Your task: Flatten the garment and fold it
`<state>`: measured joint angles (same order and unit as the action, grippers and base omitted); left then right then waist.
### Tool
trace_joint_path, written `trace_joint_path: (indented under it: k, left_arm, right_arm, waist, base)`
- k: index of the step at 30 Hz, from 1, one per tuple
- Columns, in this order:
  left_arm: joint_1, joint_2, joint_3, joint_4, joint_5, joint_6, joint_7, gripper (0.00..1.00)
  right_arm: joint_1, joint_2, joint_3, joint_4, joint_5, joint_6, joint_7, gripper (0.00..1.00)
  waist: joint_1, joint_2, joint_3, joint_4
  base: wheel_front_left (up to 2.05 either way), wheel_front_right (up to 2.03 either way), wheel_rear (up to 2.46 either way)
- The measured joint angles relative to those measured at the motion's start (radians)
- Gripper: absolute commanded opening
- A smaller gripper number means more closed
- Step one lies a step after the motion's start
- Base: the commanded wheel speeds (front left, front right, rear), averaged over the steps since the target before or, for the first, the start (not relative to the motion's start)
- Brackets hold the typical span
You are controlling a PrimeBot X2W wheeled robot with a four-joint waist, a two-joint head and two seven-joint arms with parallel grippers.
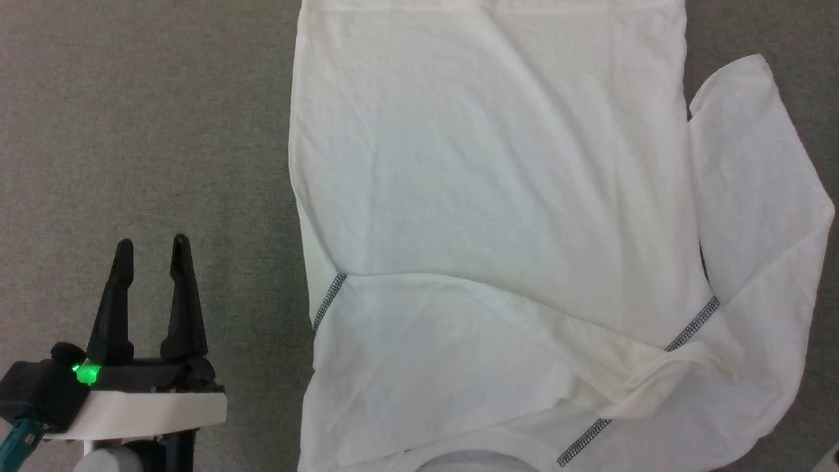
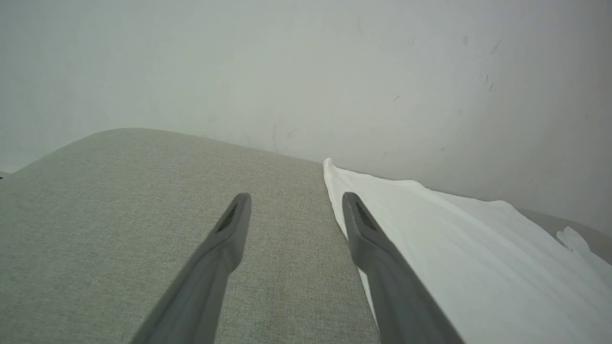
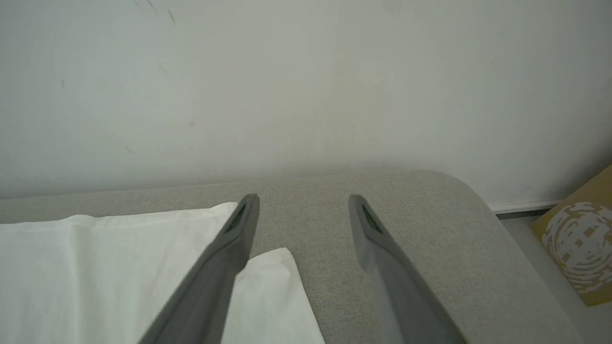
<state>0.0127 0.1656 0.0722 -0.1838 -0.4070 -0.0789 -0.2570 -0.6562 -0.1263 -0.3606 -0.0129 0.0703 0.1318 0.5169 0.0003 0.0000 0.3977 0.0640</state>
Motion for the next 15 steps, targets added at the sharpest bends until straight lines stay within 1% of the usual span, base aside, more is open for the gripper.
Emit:
trace_joint_path:
  k: [3, 8, 15]
  left_arm:
    - [-0.019, -0.001, -0.001, 0.002, 0.004, -0.010, 0.000, 1.00]
    - [-0.045, -0.001, -0.002, 0.009, 0.004, -0.026, 0.000, 1.00]
    - [-0.069, -0.001, -0.002, 0.012, 0.004, -0.036, 0.000, 1.00]
  right_arm:
    - [-0.034, -0.033, -0.026, 0.046, -0.021, 0.000, 0.066, 1.00]
    - [-0.044, -0.047, -0.032, 0.096, -0.031, 0.000, 0.138, 1.00]
    - [-0.046, -0.055, -0.013, 0.124, -0.037, 0.000, 0.174, 1.00]
  waist:
    - [0.0000, 0.0000, 0.041, 0.005]
    - [0.0000, 0.0000, 0.100, 0.021]
    - [-0.0001, 0.0000, 0.168, 0.047]
  base:
    - [0.00, 0.00, 0.00]
    - [0.00, 0.00, 0.00]
    - [0.00, 0.00, 0.00]
